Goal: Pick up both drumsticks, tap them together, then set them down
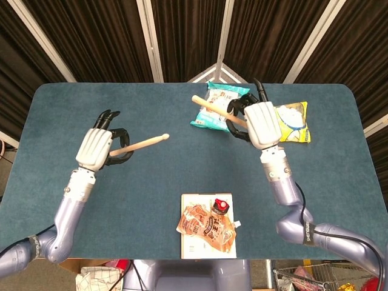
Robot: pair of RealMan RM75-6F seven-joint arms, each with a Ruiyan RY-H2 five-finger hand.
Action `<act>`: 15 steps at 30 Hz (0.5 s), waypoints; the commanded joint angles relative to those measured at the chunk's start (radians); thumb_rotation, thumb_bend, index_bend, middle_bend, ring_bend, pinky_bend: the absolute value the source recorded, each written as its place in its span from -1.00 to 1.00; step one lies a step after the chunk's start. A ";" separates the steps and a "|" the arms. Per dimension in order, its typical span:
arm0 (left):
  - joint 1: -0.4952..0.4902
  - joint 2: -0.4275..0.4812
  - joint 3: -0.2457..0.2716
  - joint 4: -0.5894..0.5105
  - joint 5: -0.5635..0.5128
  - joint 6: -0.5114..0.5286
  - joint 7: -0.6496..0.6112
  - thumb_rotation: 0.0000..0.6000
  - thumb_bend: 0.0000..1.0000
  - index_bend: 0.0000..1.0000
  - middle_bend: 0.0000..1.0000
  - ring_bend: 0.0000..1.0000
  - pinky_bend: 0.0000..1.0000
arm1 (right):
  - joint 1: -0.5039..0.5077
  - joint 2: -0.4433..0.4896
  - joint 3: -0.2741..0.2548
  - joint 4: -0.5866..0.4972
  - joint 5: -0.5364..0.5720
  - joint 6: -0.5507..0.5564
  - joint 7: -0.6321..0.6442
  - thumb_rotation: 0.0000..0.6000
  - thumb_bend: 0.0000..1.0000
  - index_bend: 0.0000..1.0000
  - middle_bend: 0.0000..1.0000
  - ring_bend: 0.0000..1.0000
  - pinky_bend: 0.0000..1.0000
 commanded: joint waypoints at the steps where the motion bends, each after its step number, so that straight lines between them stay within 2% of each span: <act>1: -0.018 -0.019 -0.009 0.000 -0.010 -0.012 -0.001 1.00 -0.08 0.35 0.23 -0.79 -1.00 | 0.017 -0.018 -0.017 0.029 -0.015 -0.006 -0.026 1.00 0.05 0.33 0.35 -0.20 -1.00; 10: -0.065 -0.068 -0.027 -0.047 -0.073 -0.026 0.080 1.00 -0.08 0.35 0.23 -0.79 -1.00 | 0.040 -0.041 -0.046 0.022 -0.040 0.003 -0.134 1.00 0.05 0.33 0.35 -0.20 -1.00; 15: -0.078 -0.092 -0.028 -0.072 -0.092 -0.005 0.132 1.00 -0.08 0.34 0.24 -0.79 -1.00 | 0.046 -0.043 -0.043 -0.007 -0.026 0.006 -0.184 1.00 0.05 0.33 0.35 -0.20 -1.00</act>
